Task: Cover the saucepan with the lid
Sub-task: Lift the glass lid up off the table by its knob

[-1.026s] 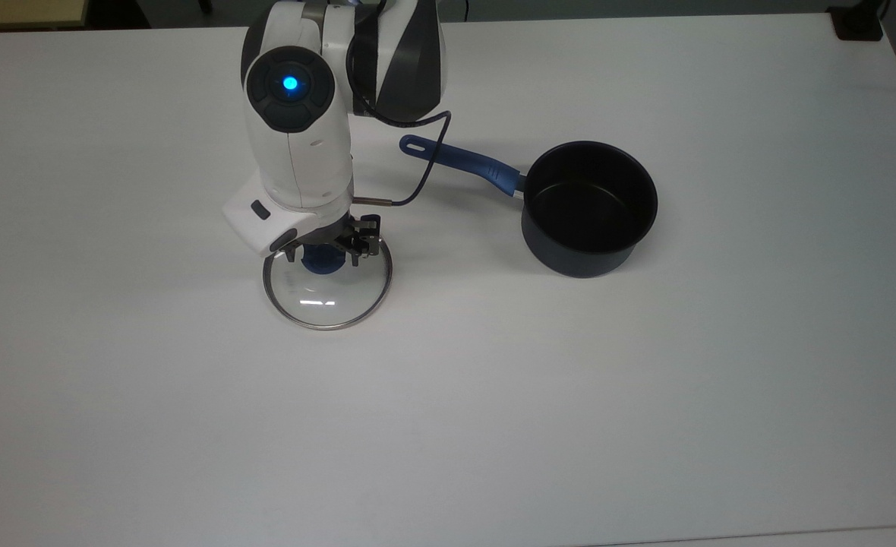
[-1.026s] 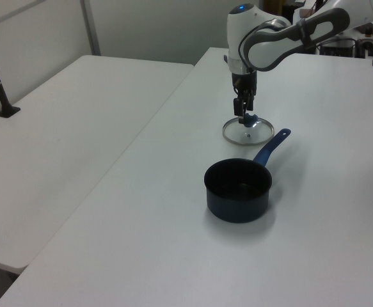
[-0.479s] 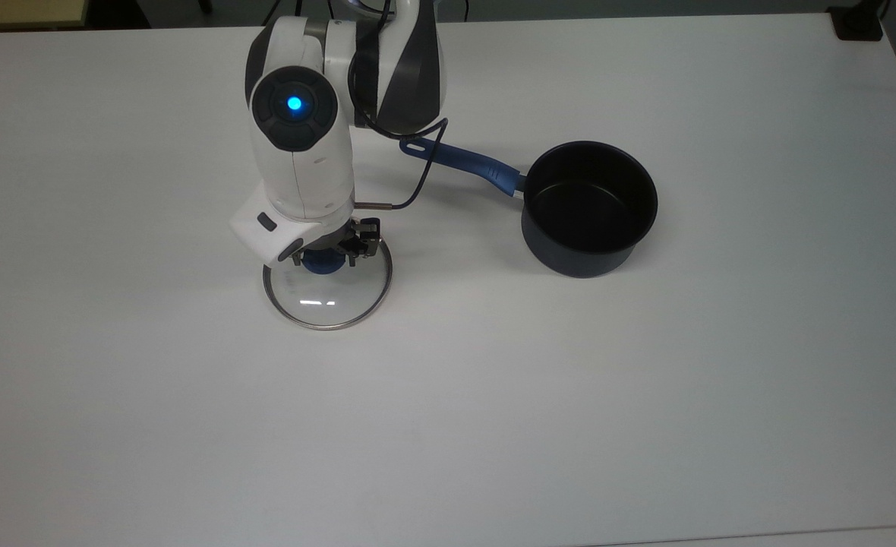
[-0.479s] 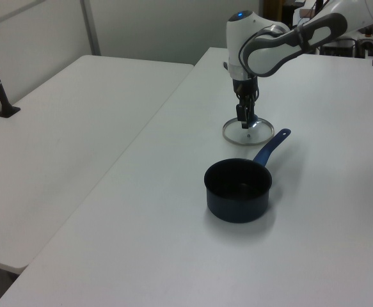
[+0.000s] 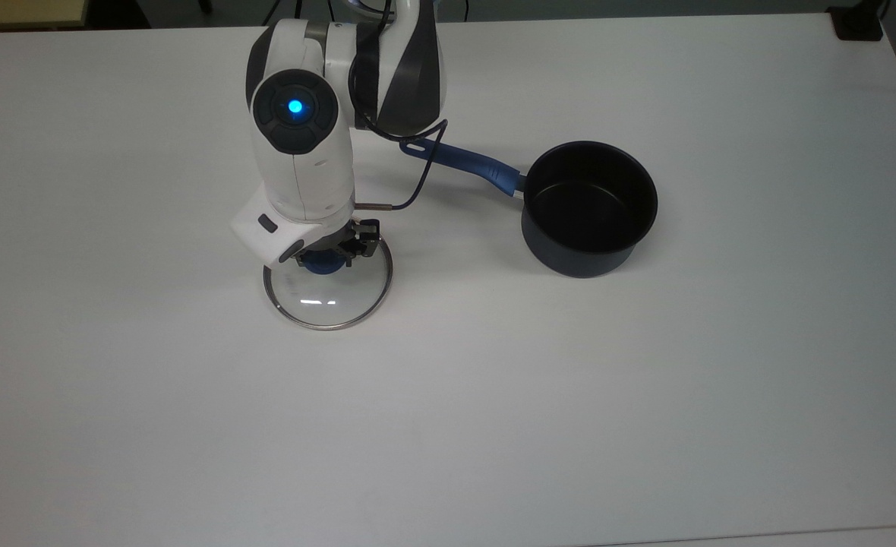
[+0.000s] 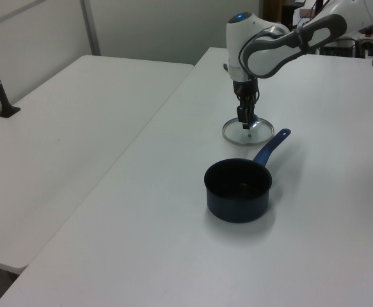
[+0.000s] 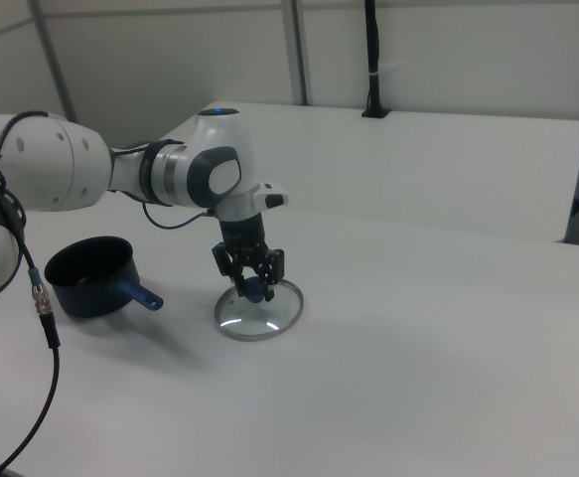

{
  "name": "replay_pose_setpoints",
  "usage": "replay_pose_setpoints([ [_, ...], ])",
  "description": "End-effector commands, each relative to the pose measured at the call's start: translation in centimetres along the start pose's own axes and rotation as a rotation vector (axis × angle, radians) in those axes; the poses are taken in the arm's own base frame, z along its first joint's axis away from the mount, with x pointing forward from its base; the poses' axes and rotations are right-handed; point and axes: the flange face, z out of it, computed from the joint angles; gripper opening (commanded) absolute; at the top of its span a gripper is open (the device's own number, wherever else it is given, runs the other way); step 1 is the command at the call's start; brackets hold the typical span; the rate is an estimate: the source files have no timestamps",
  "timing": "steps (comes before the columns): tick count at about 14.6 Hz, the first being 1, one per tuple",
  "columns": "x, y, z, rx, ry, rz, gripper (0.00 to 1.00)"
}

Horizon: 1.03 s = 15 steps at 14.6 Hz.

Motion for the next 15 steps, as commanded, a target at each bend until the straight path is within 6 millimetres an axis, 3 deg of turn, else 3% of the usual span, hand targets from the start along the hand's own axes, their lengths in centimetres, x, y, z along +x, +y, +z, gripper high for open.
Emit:
replay_pose_setpoints([
  [1, -0.8, 0.5, -2.3, -0.01, 0.002, -0.013, 0.42],
  [4, -1.0, 1.2, -5.6, -0.007, 0.026, 0.009, 0.39],
  [9, -1.7, 3.8, -11.4, -0.02, 0.075, 0.054, 0.38],
  [12, -1.9, 1.3, -12.5, -0.014, 0.064, 0.027, 0.37],
  [15, -1.7, -5.1, -13.9, -0.015, 0.069, -0.014, 0.36],
])
